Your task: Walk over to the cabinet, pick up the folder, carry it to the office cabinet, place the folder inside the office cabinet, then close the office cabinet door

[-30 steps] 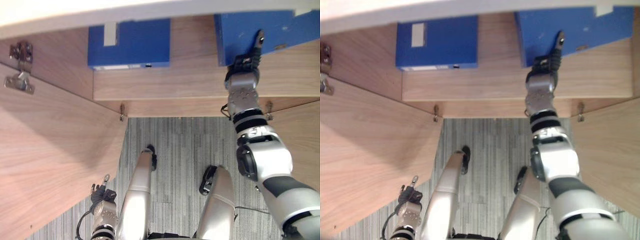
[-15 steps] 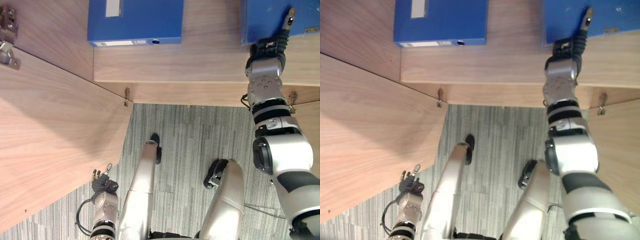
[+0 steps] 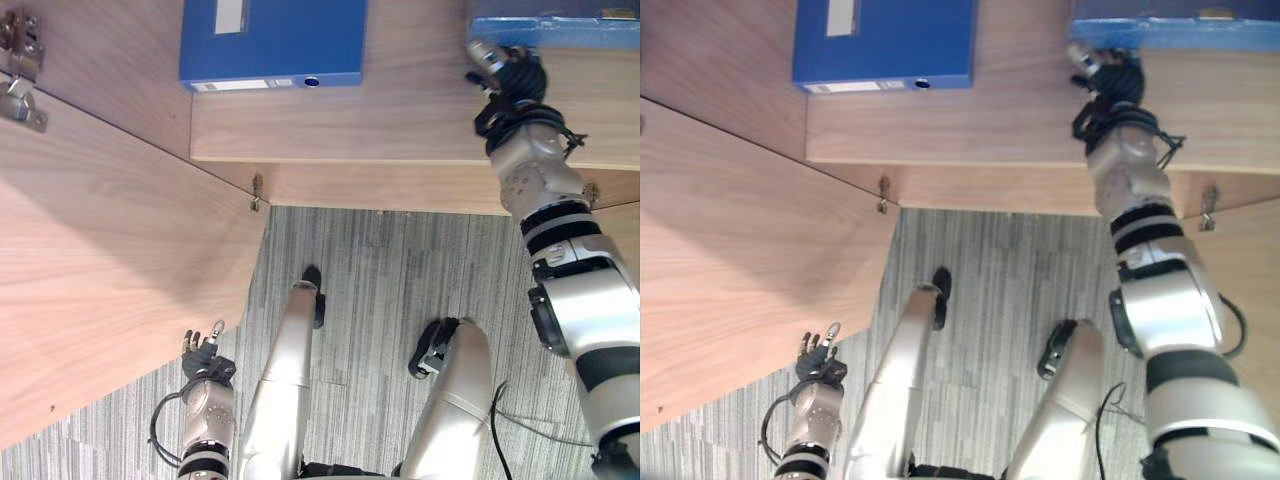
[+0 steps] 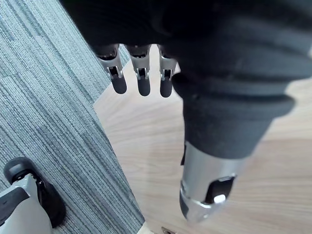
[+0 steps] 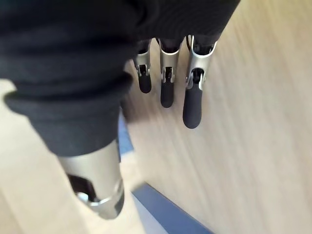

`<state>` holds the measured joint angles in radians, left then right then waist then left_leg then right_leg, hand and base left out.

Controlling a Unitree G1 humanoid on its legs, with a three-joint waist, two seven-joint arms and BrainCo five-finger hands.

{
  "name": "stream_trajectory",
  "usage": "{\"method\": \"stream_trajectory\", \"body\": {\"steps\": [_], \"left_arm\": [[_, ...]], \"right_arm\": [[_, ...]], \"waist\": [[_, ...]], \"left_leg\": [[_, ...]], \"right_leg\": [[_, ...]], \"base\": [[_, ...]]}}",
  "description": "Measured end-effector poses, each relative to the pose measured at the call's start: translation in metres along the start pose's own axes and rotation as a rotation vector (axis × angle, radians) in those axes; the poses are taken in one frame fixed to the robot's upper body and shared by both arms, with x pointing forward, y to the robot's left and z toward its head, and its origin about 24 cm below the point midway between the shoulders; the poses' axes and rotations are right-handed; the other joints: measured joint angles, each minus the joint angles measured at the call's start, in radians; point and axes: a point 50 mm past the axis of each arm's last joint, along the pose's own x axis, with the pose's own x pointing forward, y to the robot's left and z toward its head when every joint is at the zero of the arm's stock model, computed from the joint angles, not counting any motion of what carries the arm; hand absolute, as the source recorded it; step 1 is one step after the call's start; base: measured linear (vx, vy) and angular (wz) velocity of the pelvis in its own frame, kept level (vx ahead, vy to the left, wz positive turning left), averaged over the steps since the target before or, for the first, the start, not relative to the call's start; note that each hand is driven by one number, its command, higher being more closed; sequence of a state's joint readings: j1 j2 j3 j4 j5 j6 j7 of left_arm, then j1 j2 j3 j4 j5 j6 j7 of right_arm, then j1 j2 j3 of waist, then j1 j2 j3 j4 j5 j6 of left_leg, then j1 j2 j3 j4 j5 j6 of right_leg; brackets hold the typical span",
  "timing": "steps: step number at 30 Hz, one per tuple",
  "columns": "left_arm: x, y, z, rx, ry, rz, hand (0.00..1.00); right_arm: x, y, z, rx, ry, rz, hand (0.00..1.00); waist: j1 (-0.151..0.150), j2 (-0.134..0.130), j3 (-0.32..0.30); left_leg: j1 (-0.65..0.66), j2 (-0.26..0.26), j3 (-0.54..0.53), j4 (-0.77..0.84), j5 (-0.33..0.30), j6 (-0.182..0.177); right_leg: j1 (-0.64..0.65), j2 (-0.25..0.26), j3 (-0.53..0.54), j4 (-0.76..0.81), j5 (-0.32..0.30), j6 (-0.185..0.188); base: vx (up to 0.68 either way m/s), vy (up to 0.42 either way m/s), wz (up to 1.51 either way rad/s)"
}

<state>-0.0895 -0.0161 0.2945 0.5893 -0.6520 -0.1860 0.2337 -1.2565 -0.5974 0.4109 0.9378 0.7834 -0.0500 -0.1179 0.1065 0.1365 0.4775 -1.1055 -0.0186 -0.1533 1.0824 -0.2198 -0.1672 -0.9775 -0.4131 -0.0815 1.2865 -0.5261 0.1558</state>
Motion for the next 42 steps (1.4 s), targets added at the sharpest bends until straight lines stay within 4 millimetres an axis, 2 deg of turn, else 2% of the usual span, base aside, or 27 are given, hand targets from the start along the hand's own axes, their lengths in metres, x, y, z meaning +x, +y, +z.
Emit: {"method": "stream_trajectory", "body": {"steps": [4,5,7,9,14,17,20,21,22,23,27,29,31,32,34,35,36,38,40,41,42], "left_arm": [[0.002,0.007,0.007,0.029,-0.015,-0.025,0.0],[0.002,0.009,0.007,0.033,-0.016,-0.027,0.0],[0.001,0.013,0.006,0.047,-0.012,-0.045,0.0],[0.0,0.016,0.004,0.06,-0.005,-0.052,0.0],[-0.003,0.021,0.0,0.106,0.013,-0.073,0.0],[-0.004,0.028,0.003,0.129,0.01,-0.074,0.0],[-0.003,0.031,0.005,0.16,0.001,-0.065,0.0],[-0.003,0.031,0.005,0.164,0.0,-0.064,0.0],[-0.003,0.032,0.005,0.185,-0.004,-0.058,0.0],[-0.003,0.033,0.006,0.2,-0.007,-0.052,0.0],[-0.003,0.033,0.005,0.221,-0.006,-0.051,0.0],[-0.003,0.032,0.004,0.228,-0.002,-0.057,0.0],[-0.004,0.032,0.001,0.236,0.01,-0.058,0.0],[-0.004,0.033,0.0,0.242,0.016,-0.054,0.0],[-0.005,0.04,-0.007,0.278,0.051,-0.032,0.0],[-0.005,0.043,-0.009,0.293,0.06,-0.026,0.0],[-0.006,0.048,-0.013,0.318,0.079,-0.014,0.0],[-0.008,0.056,-0.02,0.372,0.116,0.005,0.0],[-0.012,0.065,-0.034,0.445,0.177,0.022,0.0],[-0.014,0.067,-0.037,0.454,0.187,0.025,0.0],[-0.016,0.071,-0.041,0.473,0.209,0.038,0.0]], "right_arm": [[-0.002,0.008,-0.005,-0.4,0.025,0.159,0.0],[-0.003,0.009,-0.005,-0.451,0.025,0.183,0.0],[-0.006,0.012,-0.005,-0.708,0.012,0.27,0.0],[-0.01,0.016,-0.011,-0.833,0.01,0.321,0.0],[-0.022,0.02,-0.036,-0.979,0.053,0.439,0.0],[-0.031,0.015,-0.055,-1.089,0.09,0.475,0.0],[-0.048,0.022,-0.088,-1.257,0.091,0.504,0.0],[-0.052,0.025,-0.095,-1.27,0.09,0.511,0.0],[-0.062,0.031,-0.111,-1.283,0.102,0.523,0.0],[-0.073,0.037,-0.128,-1.275,0.122,0.543,0.0],[-0.107,0.051,-0.173,-1.213,0.211,0.613,0.0],[-0.129,0.051,-0.203,-1.159,0.345,0.662,0.0],[-0.178,0.041,-0.252,-1.09,0.594,0.732,0.0],[-0.193,0.038,-0.263,-1.064,0.649,0.742,0.0],[-0.245,0.032,-0.29,-0.92,0.822,0.718,0.0],[-0.254,0.032,-0.294,-0.86,0.854,0.691,0.0],[-0.273,0.03,-0.3,-0.765,0.915,0.637,0.0],[-0.296,0.023,-0.307,-0.566,1.002,0.48,0.0],[-0.327,0.004,-0.316,-0.32,1.12,0.208,0.0],[-0.334,0.0,-0.318,-0.275,1.146,0.144,0.0],[-0.351,-0.008,-0.321,-0.171,1.193,0.01,0.0]], "waist": [[-0.001,-0.001,-0.001],[0.0,-0.001,-0.001],[-0.003,-0.002,-0.001],[-0.004,-0.003,0.0],[0.0,-0.011,0.001],[0.0,-0.039,-0.001],[0.0,-0.065,-0.005],[0.0,-0.067,-0.006],[-0.001,-0.076,-0.009],[-0.004,-0.087,-0.013],[-0.009,-0.112,-0.027],[-0.009,-0.116,-0.029],[-0.002,-0.121,-0.032],[-0.005,-0.122,-0.033],[-0.01,-0.131,-0.034],[-0.011,-0.133,-0.035],[-0.012,-0.145,-0.042],[-0.031,-0.157,-0.072],[-0.07,-0.165,-0.14],[-0.072,-0.169,-0.152],[-0.083,-0.18,-0.174]], "left_leg": [[0.039,0.024,-0.006,-0.038,0.007,-0.005],[0.045,0.027,-0.007,-0.043,0.008,-0.005],[0.066,0.034,-0.003,-0.072,0.017,-0.006],[0.09,0.044,-0.001,-0.094,0.021,-0.007],[0.17,0.072,0.013,-0.195,0.047,-0.002],[0.222,0.077,0.04,-0.25,0.063,0.008],[0.294,0.08,0.058,-0.344,0.094,0.016],[0.31,0.083,0.062,-0.363,0.1,0.018],[0.342,0.088,0.074,-0.405,0.115,0.021],[0.379,0.091,0.089,-0.455,0.134,0.026],[0.514,0.093,0.111,-0.626,0.202,0.028],[0.576,0.101,0.113,-0.699,0.226,0.026],[0.623,0.111,0.117,-0.735,0.234,0.025],[0.631,0.112,0.124,-0.734,0.233,0.025],[0.676,0.138,0.17,-0.708,0.207,0.032],[0.69,0.147,0.182,-0.691,0.193,0.033],[0.72,0.167,0.212,-0.657,0.156,0.038],[0.744,0.195,0.25,-0.606,0.109,0.04],[0.753,0.209,0.288,-0.593,0.082,0.049],[0.765,0.212,0.308,-0.6,0.08,0.052],[0.795,0.215,0.352,-0.622,0.077,0.055]], "right_leg": [[0.045,0.021,-0.024,-0.04,0.009,-0.014],[0.051,0.025,-0.027,-0.048,0.011,-0.015],[0.07,0.029,-0.034,-0.073,0.018,-0.017],[0.094,0.037,-0.045,-0.097,0.024,-0.019],[0.175,0.054,-0.068,-0.205,0.066,-0.036],[0.222,0.048,-0.073,-0.253,0.079,-0.032],[0.294,0.05,-0.092,-0.349,0.116,-0.033],[0.309,0.053,-0.096,-0.37,0.124,-0.031],[0.339,0.059,-0.101,-0.418,0.143,-0.03],[0.371,0.063,-0.107,-0.465,0.162,-0.027],[0.482,0.075,-0.128,-0.608,0.22,-0.026],[0.542,0.091,-0.14,-0.675,0.244,-0.027],[0.597,0.105,-0.152,-0.729,0.262,-0.025],[0.61,0.106,-0.154,-0.737,0.265,-0.024],[0.662,0.128,-0.134,-0.77,0.29,-0.022],[0.679,0.136,-0.124,-0.779,0.294,-0.023],[0.703,0.151,-0.091,-0.789,0.298,-0.021],[0.726,0.174,-0.047,-0.82,0.308,-0.014],[0.736,0.194,-0.005,-0.899,0.358,0.0],[0.741,0.198,0.012,-0.927,0.375,0.002],[0.754,0.207,0.048,-0.993,0.416,0.008]], "base": [[0.06,-0.048,-0.06],[0.09,-0.038,-0.05],[0.08,-0.023,-0.03],[0.09,-0.014,-0.04],[0.09,0.014,-0.08],[0.09,0.046,0.02],[0.1,0.076,-0.01],[0.1,0.079,-0.08],[0.1,0.079,-0.1],[0.1,0.075,-0.11],[0.1,0.047,-0.06],[0.08,0.011,-0.06],[0.1,0.003,-0.06],[0.1,0.01,-0.06],[0.09,0.024,-0.39],[0.05,0.041,-0.75],[0.01,0.051,-0.9],[-0.02,0.078,-0.87],[-0.03,0.15,-0.72],[-0.01,0.196,-0.86],[-0.01,0.161,-0.78]]}}
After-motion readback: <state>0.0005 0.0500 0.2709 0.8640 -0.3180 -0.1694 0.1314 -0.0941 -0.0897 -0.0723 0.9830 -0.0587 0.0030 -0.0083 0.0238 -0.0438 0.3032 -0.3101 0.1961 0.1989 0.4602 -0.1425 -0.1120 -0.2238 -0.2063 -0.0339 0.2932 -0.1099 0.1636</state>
